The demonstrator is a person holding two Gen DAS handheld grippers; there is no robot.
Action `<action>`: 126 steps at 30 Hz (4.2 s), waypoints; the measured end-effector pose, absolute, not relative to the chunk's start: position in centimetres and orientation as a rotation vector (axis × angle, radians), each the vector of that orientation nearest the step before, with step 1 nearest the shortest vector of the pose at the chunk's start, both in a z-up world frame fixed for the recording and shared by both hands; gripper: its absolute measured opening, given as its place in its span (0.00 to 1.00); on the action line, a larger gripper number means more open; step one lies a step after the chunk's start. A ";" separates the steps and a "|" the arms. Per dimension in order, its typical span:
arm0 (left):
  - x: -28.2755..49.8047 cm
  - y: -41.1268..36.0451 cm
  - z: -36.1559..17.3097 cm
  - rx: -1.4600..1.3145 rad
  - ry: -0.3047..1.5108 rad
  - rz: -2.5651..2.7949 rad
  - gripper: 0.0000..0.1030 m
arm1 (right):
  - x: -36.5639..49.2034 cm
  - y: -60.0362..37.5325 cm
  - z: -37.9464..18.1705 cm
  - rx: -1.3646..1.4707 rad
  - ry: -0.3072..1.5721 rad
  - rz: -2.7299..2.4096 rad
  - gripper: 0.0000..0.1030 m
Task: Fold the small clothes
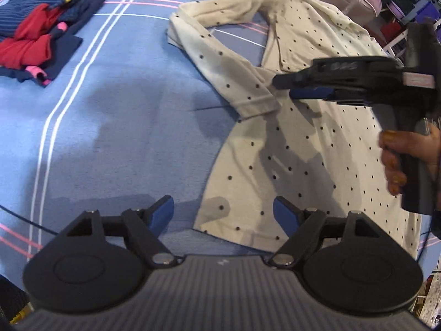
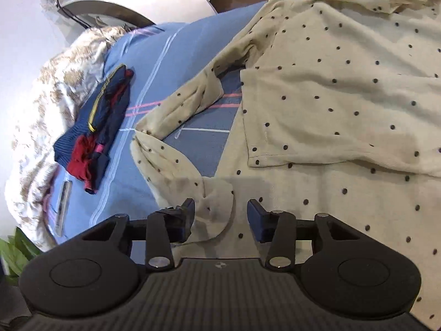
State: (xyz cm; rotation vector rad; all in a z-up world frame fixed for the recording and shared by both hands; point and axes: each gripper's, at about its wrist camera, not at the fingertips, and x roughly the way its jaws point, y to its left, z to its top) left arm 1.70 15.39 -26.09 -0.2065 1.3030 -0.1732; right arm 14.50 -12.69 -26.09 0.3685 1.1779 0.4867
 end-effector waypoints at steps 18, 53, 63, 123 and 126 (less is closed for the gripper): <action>6.4 10.2 -24.6 -0.161 1.249 -0.305 0.79 | 12.7 -33.3 -15.0 0.817 0.910 0.267 0.05; 11.2 2.7 -25.1 -0.015 1.242 -0.322 0.83 | 8.4 -42.6 -21.8 0.430 0.958 -0.194 0.03; 12.3 1.5 -25.3 0.014 1.231 -0.333 0.83 | 7.6 -45.6 -21.2 0.294 1.067 -0.256 0.28; -1.7 18.8 -26.3 -0.253 1.401 -0.353 0.01 | -18.8 -33.3 -21.2 0.606 1.316 -0.089 0.08; -1.5 18.6 -26.3 -0.220 1.429 -0.360 0.01 | -19.8 -33.3 -21.3 0.611 1.352 -0.075 0.08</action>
